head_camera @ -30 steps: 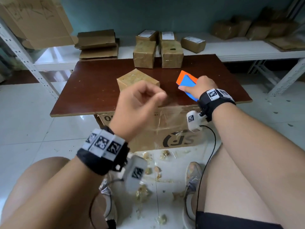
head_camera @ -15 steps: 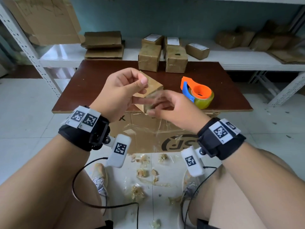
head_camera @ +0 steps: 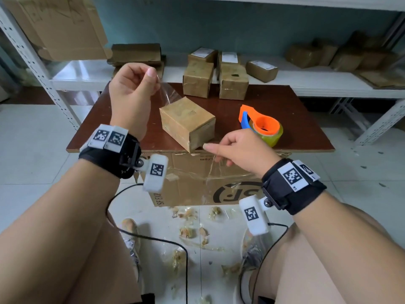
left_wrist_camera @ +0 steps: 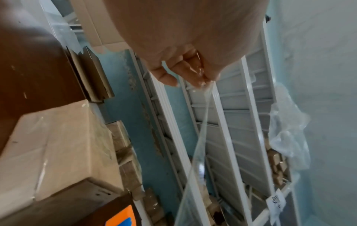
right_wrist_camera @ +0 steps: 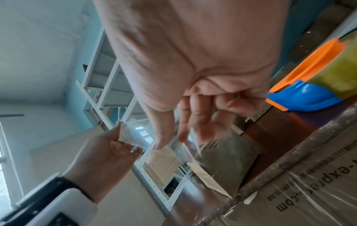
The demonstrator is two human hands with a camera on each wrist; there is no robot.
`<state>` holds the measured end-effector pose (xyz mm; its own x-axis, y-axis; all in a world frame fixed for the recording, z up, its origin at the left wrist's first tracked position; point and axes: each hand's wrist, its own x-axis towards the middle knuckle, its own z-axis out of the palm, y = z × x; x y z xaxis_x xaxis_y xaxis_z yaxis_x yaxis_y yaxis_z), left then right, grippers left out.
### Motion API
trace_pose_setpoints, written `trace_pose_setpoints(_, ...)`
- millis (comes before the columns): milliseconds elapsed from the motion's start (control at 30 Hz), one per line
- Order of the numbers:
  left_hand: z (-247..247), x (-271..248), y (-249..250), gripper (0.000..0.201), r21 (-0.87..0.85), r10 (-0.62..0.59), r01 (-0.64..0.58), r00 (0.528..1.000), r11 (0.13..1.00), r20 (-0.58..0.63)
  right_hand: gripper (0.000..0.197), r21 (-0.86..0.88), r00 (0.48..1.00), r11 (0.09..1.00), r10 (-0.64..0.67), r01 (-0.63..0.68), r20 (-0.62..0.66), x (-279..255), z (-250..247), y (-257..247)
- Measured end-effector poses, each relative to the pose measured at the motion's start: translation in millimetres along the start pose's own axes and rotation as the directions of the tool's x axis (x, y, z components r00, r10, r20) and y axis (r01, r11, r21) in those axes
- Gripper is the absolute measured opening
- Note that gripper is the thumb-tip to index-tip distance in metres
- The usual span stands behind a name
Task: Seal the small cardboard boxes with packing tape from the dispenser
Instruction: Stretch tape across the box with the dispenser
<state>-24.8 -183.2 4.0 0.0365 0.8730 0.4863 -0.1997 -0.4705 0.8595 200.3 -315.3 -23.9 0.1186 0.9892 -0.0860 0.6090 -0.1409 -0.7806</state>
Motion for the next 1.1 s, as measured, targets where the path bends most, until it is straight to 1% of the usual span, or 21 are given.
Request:
trace_pose_setpoints(67, -2, 15, -15, 0.008, -0.012, -0.05, 0.05, 0.998, 0.999, -0.033, 0.052, -0.032, 0.998, 0.998, 0.044, -0.045, -0.051, 4, -7, 5)
trace_pose_setpoints(167, -6, 34, -42, 0.01, 0.018, -0.189, 0.192, 0.976, 0.981, -0.104, 0.047, -0.005, 0.992, 0.996, 0.084, -0.085, -0.097, 12, -11, 12)
trace_pose_setpoints(233, -9, 41, -61, 0.012, 0.035, -0.311, 0.317, 0.942, 0.948, -0.128, 0.051, 0.094, 0.985, 0.991, 0.105, -0.093, -0.139, 19, -12, 16)
trace_pose_setpoints(267, -10, 43, -70, 0.012, 0.031, -0.366, 0.372, 0.923, 0.928, -0.121, 0.053, 0.155, 0.981, 0.982, 0.127, -0.104, -0.145, 22, -13, 16)
trace_pose_setpoints(333, -12, 45, -81, 0.011, 0.013, -0.441, 0.443, 0.894, 0.896, -0.082, 0.054, 0.252, 0.976, 0.957, 0.177, -0.141, -0.126, 25, -15, 17)
trace_pose_setpoints(367, -12, 46, -84, 0.011, 0.004, -0.465, 0.466, 0.883, 0.885, -0.063, 0.051, 0.3, 0.973, 0.94, 0.204, -0.163, -0.11, 26, -17, 17)
trace_pose_setpoints(433, -13, 49, -89, 0.013, -0.029, -0.508, 0.507, 0.86, 0.861, -0.05, 0.044, 0.419, 0.966, 0.886, 0.249, -0.196, -0.074, 30, -20, 16)
trace_pose_setpoints(533, -9, 52, -95, 0.014, -0.083, -0.555, 0.551, 0.831, 0.831, -0.043, 0.04, 0.602, 0.957, 0.757, 0.285, -0.255, 0.047, 36, -25, 14)
trace_pose_setpoints(600, -9, 52, -95, 0.013, -0.109, -0.585, 0.578, 0.81, 0.808, -0.043, 0.037, 0.689, 0.954, 0.668, 0.272, -0.281, 0.126, 42, -24, 13)
trace_pose_setpoints(667, -11, 50, -95, 0.013, -0.135, -0.616, 0.606, 0.787, 0.784, -0.044, 0.035, 0.745, 0.951, 0.596, 0.254, -0.298, 0.178, 49, -21, 15)
trace_pose_setpoints(733, -14, 47, -95, 0.013, -0.194, -0.639, 0.623, 0.769, 0.758, -0.029, 0.034, 0.786, 0.949, 0.538, 0.242, -0.305, 0.203, 55, -18, 16)
trace_pose_setpoints(833, -19, 42, -91, 0.013, -0.277, -0.663, 0.652, 0.746, 0.706, 0.063, 0.026, 0.843, 0.955, 0.46, 0.23, -0.277, 0.189, 61, -18, 14)
trace_pose_setpoints(900, -22, 37, -85, 0.011, -0.261, -0.693, 0.694, 0.712, 0.671, 0.111, 0.026, 0.857, 0.96, 0.447, 0.219, -0.256, 0.172, 65, -19, 12)
trace_pose_setpoints(933, -23, 35, -82, 0.01, -0.243, -0.703, 0.71, 0.699, 0.661, 0.128, 0.026, 0.849, 0.961, 0.464, 0.222, -0.251, 0.163, 68, -20, 12)
trace_pose_setpoints(967, -25, 31, -77, 0.009, -0.225, -0.702, 0.711, 0.7, 0.667, 0.132, 0.024, 0.832, 0.962, 0.5, 0.233, -0.242, 0.14, 70, -20, 11)
trace_pose_setpoints(1000, -27, 29, -72, 0.007, -0.211, -0.685, 0.692, 0.719, 0.691, 0.113, 0.024, 0.814, 0.963, 0.535, 0.248, -0.225, 0.103, 71, -21, 11)
trace_pose_setpoints(1067, -31, 25, -60, 0.008, -0.193, -0.621, 0.614, 0.783, 0.766, 0.025, 0.037, 0.78, 0.966, 0.606, 0.259, -0.158, -0.005, 73, -21, 11)
trace_pose_setpoints(1100, -33, 23, -53, 0.009, -0.195, -0.58, 0.567, 0.814, 0.801, -0.016, 0.039, 0.754, 0.967, 0.646, 0.247, -0.12, -0.058, 73, -22, 9)
